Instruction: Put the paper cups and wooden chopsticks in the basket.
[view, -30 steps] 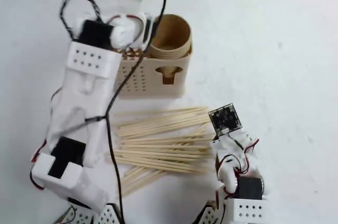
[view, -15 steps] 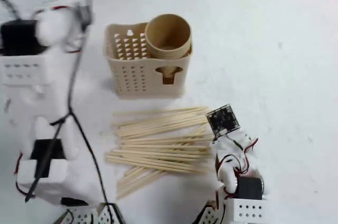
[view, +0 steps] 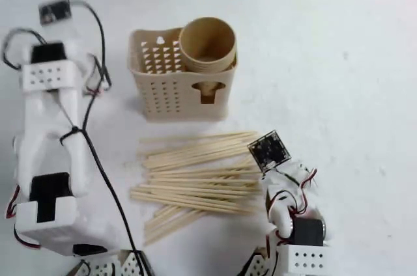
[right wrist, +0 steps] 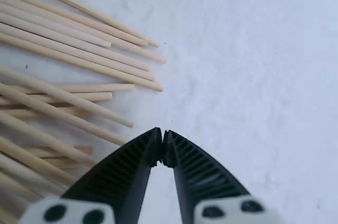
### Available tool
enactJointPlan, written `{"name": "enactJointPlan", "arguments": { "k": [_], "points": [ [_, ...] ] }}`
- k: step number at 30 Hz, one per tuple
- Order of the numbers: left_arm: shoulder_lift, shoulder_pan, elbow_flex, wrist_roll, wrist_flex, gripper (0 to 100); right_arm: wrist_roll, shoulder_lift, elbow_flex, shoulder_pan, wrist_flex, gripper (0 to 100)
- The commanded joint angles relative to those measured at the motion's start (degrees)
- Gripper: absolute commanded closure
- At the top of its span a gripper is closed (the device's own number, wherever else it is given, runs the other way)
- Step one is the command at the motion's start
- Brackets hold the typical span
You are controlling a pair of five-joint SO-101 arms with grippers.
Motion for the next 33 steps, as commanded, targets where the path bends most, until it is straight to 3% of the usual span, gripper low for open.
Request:
{"name": "enactJointPlan", "arguments": {
  "k": [1,7,13,19,24,33],
  "points": [
    [-1.9,-0.1,16.2,1.7,-19.2,83,0.4,-0.5,-1.1,-0.2,-0.2,95.7],
    [-1.5,-0.1,19.7,1.7,-26.3,83,0.2,-0.3,-7.3,-0.2,-0.9,83.5],
    [-1.6,0.7,20.6,1.7,-26.5,83,-5.4,-0.2,-13.7,-0.6,0.9,86.7],
    [-1.5,0.8,20.8,1.7,-26.5,83,-5.1,1.3,-16.5,-5.8,6.8,86.8],
    [-1.5,0.7,20.9,1.7,-26.5,83,-4.4,14.0,-22.4,-9.5,8.0,86.8],
    [-1.5,0.8,20.9,1.5,-26.5,83,10.5,47.0,-33.6,-24.3,10.4,86.5]
  ]
}}
